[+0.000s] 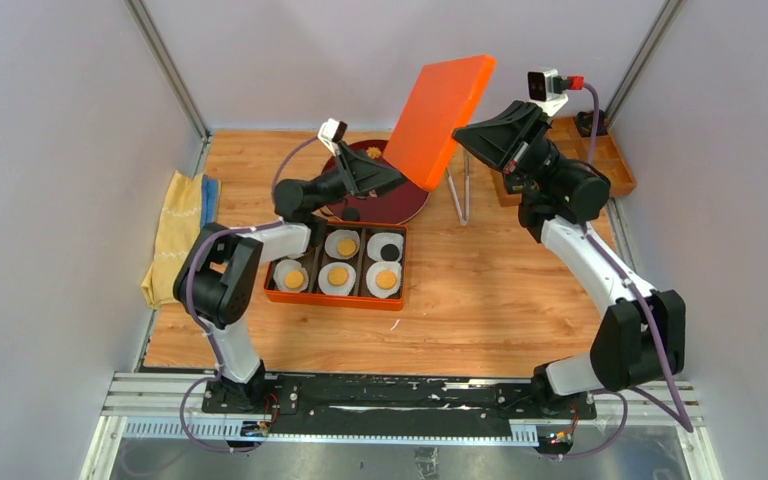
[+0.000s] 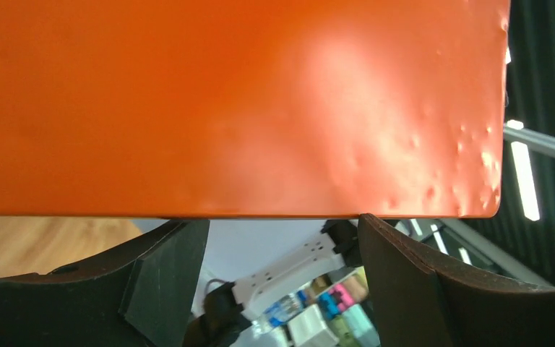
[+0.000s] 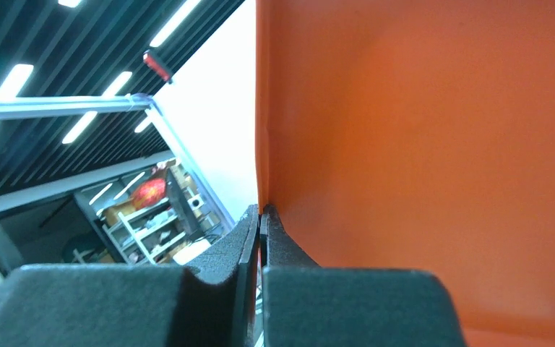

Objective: Pack the cookies

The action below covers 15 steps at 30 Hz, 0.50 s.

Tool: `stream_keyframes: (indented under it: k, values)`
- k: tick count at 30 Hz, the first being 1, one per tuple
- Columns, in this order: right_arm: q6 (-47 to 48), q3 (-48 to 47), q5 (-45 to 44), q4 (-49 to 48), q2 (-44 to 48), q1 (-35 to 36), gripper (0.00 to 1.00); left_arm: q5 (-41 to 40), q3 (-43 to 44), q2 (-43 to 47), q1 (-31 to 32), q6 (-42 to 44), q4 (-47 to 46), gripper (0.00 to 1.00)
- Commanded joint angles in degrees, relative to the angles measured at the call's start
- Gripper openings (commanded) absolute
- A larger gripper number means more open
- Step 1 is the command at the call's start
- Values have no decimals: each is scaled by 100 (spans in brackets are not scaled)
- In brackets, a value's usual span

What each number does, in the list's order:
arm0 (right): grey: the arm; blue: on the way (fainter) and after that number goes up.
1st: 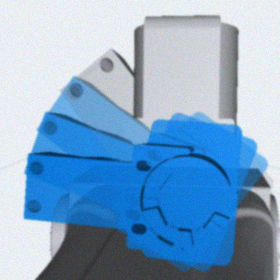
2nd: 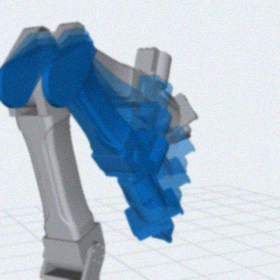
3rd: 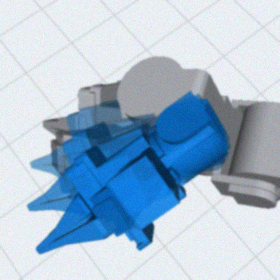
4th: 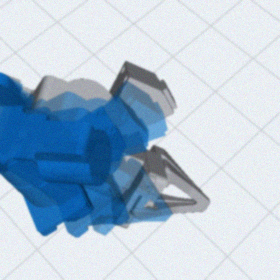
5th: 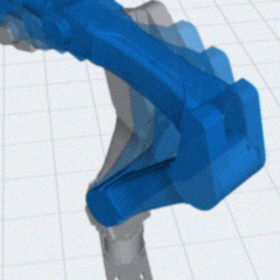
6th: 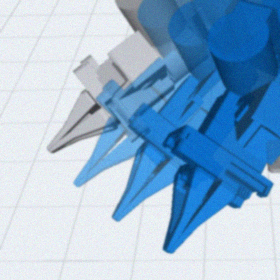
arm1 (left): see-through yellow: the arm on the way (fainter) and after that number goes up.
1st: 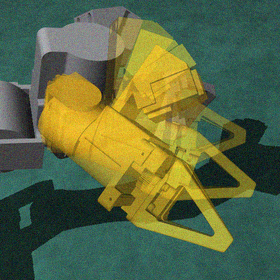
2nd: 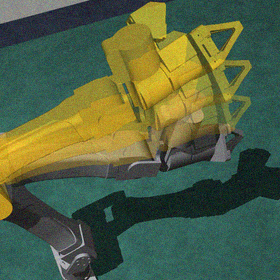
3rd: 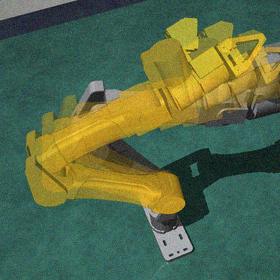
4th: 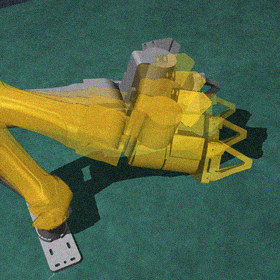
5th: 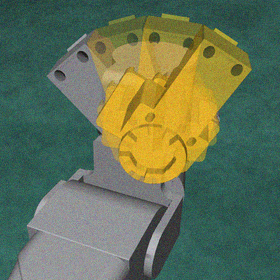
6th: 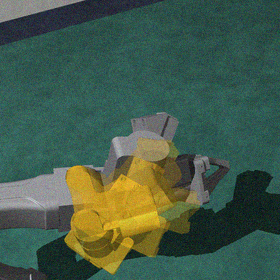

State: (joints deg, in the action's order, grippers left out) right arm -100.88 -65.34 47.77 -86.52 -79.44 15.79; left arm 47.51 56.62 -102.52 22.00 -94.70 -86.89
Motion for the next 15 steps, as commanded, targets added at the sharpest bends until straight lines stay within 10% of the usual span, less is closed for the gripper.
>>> stream_keyframes:
  k: [1,15]
  values:
    - [666,-96,-413,-497,-122,-30,0,-795,-117,9,710,-374,-396,82]
    - [996,917,-449,-497,646,35,0,-2554,-137,-397,937,-882,-416,87]
